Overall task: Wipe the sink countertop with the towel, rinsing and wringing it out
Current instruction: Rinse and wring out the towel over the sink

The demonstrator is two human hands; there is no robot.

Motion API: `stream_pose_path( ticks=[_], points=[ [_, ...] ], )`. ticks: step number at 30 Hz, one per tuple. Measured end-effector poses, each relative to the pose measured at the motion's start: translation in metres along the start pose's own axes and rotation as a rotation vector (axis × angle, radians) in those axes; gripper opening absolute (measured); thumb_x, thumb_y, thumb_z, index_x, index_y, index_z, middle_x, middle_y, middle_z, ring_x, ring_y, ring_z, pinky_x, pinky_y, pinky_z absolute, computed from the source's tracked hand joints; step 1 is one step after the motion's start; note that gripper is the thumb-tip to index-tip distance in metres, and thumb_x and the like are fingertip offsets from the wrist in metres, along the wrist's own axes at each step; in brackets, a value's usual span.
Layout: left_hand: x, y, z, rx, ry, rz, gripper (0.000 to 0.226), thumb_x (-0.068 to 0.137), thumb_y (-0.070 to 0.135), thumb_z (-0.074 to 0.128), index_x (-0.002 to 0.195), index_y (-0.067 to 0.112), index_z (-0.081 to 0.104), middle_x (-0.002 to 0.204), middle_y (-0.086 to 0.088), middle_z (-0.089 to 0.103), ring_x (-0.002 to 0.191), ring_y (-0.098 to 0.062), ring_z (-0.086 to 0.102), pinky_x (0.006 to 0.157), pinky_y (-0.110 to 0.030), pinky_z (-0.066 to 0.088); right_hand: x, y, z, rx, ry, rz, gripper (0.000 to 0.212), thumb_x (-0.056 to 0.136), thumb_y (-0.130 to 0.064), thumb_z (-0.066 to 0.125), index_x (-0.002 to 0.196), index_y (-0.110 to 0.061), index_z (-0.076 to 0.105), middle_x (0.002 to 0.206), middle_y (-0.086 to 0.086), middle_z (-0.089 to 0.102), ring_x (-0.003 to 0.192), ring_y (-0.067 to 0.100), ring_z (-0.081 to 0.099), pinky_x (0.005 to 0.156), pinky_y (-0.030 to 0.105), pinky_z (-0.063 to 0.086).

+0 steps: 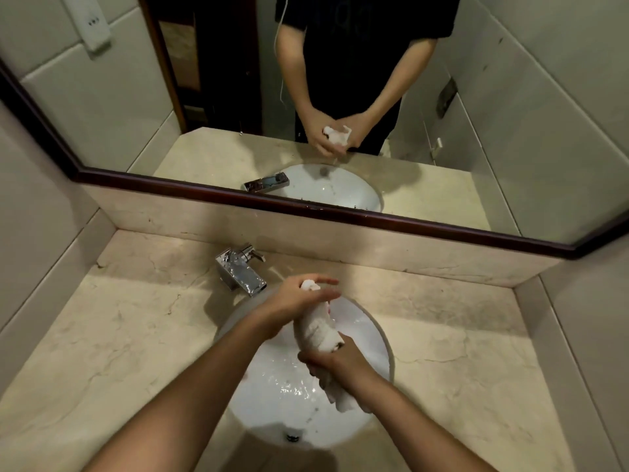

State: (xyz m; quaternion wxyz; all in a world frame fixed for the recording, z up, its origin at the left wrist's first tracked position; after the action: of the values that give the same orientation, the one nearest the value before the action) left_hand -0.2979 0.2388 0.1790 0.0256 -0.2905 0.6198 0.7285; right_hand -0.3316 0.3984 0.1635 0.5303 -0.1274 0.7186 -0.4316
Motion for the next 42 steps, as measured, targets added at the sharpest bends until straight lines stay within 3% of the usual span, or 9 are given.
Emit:
stream_pose_path(
  ticks=[4,10,16,20,25,28,31,35,42],
  points=[
    [-0.023,0.037,-0.012,-0.258,-0.381,0.102,0.065,0.094,0.052,0.062,0.146,0.014,0.056,0.144,-0.011,0.062,0.135,-0.030,0.059,0.109,-0.045,0.050,-0.035,-0.029,-0.007,0.247,-0.331,0.158,0.035,0.071,-0.026,0.083,0.092,-0.008,0.061,0.069,0.011,0.059,0.045,0.019,0.048,0.042,0.023,0.036],
    [-0.036,0.072,0.004,-0.528,-0.718,0.354,0.079,0.091,0.026,0.073,0.157,0.004,0.036,0.169,-0.012,0.028,0.158,-0.030,0.020,0.116,-0.075,0.025,-0.064,-0.056,0.003,0.408,-0.842,0.192,0.047,0.075,-0.040,0.079,0.105,-0.011,0.058,0.078,0.003,0.059,0.051,0.012,0.058,0.046,0.021,0.048],
    [-0.045,0.074,-0.009,-0.768,-0.734,0.407,0.046,0.095,0.010,0.064,0.142,0.009,0.059,0.087,-0.006,0.071,0.092,-0.027,0.071,0.091,-0.050,0.057,-0.073,-0.079,0.015,0.473,-0.982,-0.019,0.061,0.096,-0.027,0.064,0.132,0.002,0.025,0.099,-0.003,0.074,0.067,0.006,0.068,0.052,0.013,0.049],
    [-0.056,0.065,-0.019,-0.879,-0.504,0.376,0.030,0.087,0.024,0.079,0.115,0.013,0.075,0.068,0.001,0.061,0.073,-0.018,0.065,0.081,-0.043,0.057,-0.082,-0.084,0.017,0.523,-0.878,-0.107,0.057,0.097,-0.001,0.052,0.149,0.005,0.028,0.107,0.026,0.062,0.065,0.011,0.064,0.053,0.015,0.050],
    [-0.067,0.057,-0.022,-0.889,-0.336,0.278,0.045,0.093,0.016,0.063,0.137,0.021,0.066,0.061,-0.002,0.052,0.067,-0.020,0.061,0.076,-0.045,0.057,-0.067,-0.077,0.023,0.087,-0.408,0.102,0.069,0.037,-0.021,0.102,0.102,-0.018,0.080,0.075,-0.003,0.076,0.067,0.007,0.071,0.079,0.029,0.056],
    [-0.057,0.040,-0.021,-0.805,-0.193,0.212,0.042,0.098,0.004,0.052,0.132,0.020,0.070,0.061,-0.008,0.050,0.063,-0.025,0.060,0.069,-0.041,0.057,-0.064,-0.086,0.027,-0.257,-0.336,-0.032,0.057,0.067,-0.004,0.088,0.120,-0.018,0.070,0.085,-0.014,0.077,0.077,-0.003,0.070,0.068,0.014,0.051],
    [-0.038,0.014,-0.022,-0.763,-0.029,0.117,0.040,0.099,-0.002,0.048,0.123,0.014,0.075,0.061,-0.011,0.050,0.057,-0.028,0.058,0.067,-0.040,0.054,-0.057,-0.075,0.034,-0.236,-0.204,0.093,0.024,0.084,-0.006,0.077,0.106,-0.011,0.070,0.059,-0.005,0.066,0.047,0.008,0.060,0.046,0.018,0.045],
    [-0.013,-0.016,-0.035,-0.645,0.150,0.039,0.040,0.097,-0.004,0.048,0.118,0.013,0.077,0.063,-0.013,0.055,0.054,-0.027,0.059,0.064,-0.033,0.051,-0.028,-0.050,0.046,-0.226,-0.050,0.177,0.020,0.086,-0.013,0.071,0.071,-0.008,0.059,0.047,0.002,0.052,0.037,0.017,0.045,0.045,0.018,0.033],
    [0.017,-0.061,-0.039,-0.692,0.247,-0.098,0.042,0.092,-0.009,0.045,0.113,0.007,0.077,0.058,-0.011,0.052,0.051,-0.024,0.050,0.056,-0.029,0.051,0.009,-0.009,0.059,-0.128,0.052,0.240,0.007,0.081,-0.012,0.068,0.077,-0.010,0.062,0.059,0.008,0.056,0.042,0.020,0.042,0.044,0.019,0.027]
  ],
)
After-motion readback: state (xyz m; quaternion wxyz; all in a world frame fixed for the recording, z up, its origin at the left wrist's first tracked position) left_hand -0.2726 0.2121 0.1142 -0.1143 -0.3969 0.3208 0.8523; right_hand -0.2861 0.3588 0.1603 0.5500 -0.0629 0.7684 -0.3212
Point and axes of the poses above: each hand's wrist, its own x-axis towards the middle knuckle, its own z-axis out of the palm, y = z × x, the point moved 3 cm from there along x, towards the middle knuckle
